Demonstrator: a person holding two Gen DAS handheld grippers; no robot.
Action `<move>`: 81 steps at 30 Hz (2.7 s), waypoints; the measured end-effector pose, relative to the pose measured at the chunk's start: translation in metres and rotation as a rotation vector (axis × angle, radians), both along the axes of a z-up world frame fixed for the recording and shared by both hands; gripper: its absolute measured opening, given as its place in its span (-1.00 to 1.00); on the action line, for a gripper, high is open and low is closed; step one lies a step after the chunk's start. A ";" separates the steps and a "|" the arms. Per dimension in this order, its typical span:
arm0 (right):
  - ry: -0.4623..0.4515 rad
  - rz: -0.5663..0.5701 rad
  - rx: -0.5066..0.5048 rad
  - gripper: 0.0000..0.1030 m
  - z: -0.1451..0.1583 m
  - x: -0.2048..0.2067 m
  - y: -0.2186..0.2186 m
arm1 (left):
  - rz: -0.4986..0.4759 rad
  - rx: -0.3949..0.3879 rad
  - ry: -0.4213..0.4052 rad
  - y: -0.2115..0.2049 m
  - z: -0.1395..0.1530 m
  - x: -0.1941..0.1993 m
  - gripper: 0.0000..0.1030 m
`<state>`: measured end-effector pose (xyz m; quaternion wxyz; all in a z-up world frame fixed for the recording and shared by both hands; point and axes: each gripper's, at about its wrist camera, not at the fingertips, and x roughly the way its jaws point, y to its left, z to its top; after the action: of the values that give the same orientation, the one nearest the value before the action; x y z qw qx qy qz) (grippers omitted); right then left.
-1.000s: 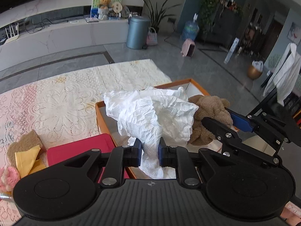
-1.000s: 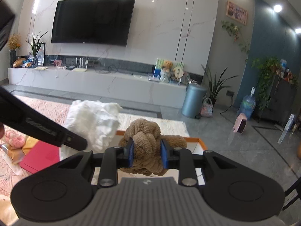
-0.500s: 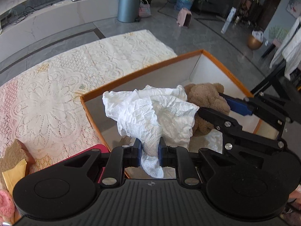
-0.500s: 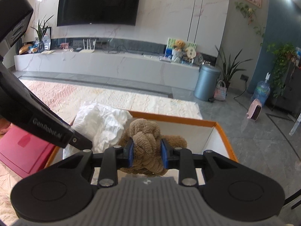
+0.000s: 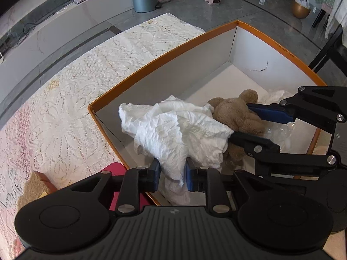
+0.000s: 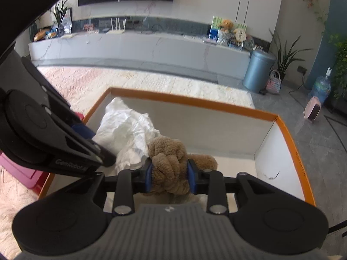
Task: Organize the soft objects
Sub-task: 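Carry tissue and plush over the orange box and open both grippers, then withdraw both tools back toward the remaining items, then grasp the pink-white crocheted toy with the left gripper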
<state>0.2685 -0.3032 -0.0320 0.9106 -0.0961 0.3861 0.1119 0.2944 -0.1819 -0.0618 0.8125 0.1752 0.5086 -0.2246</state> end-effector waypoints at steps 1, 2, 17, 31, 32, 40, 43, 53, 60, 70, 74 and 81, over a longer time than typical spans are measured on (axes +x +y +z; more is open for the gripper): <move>0.011 0.004 -0.009 -0.38 0.000 -0.001 0.000 | -0.003 -0.003 -0.006 0.000 0.000 -0.001 -0.29; 0.026 0.009 -0.016 -0.38 0.000 -0.003 0.001 | -0.009 -0.013 -0.009 -0.001 -0.002 0.002 -0.20; 0.146 -0.003 -0.017 -0.13 -0.003 -0.012 -0.007 | -0.070 -0.059 -0.107 -0.003 0.017 -0.019 0.65; -0.018 -0.145 -0.011 0.49 0.028 -0.069 0.002 | 0.041 -0.186 -0.229 0.038 0.039 -0.069 0.64; -0.045 -0.158 -0.011 0.50 0.030 -0.074 0.005 | 0.050 -0.194 -0.250 0.042 0.040 -0.076 0.63; -0.201 -0.220 0.055 0.60 0.038 -0.124 0.046 | 0.196 -0.324 -0.360 0.107 0.046 -0.134 0.63; -0.234 -0.240 0.090 0.60 0.033 -0.140 0.069 | 0.292 -0.351 -0.367 0.142 0.036 -0.155 0.63; -0.283 -0.091 0.148 0.60 0.016 -0.173 0.154 | 0.552 -0.306 -0.345 0.229 0.000 -0.198 0.53; -0.262 0.026 0.102 0.59 0.000 -0.178 0.190 | 0.590 -0.308 -0.327 0.247 -0.015 -0.215 0.48; -0.221 0.032 0.091 0.38 -0.010 -0.167 0.215 | 0.676 -0.416 -0.351 0.269 -0.018 -0.220 0.37; -0.209 0.051 0.099 0.23 -0.012 -0.158 0.227 | 0.720 -0.425 -0.352 0.276 -0.016 -0.214 0.28; -0.204 0.089 0.120 0.13 -0.013 -0.135 0.246 | 0.790 -0.431 -0.326 0.295 -0.011 -0.195 0.27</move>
<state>0.1335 -0.0567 -0.0449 0.9434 -0.0692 0.2796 0.1646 0.0990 0.1131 -0.0732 0.9227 -0.1709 0.3440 0.0318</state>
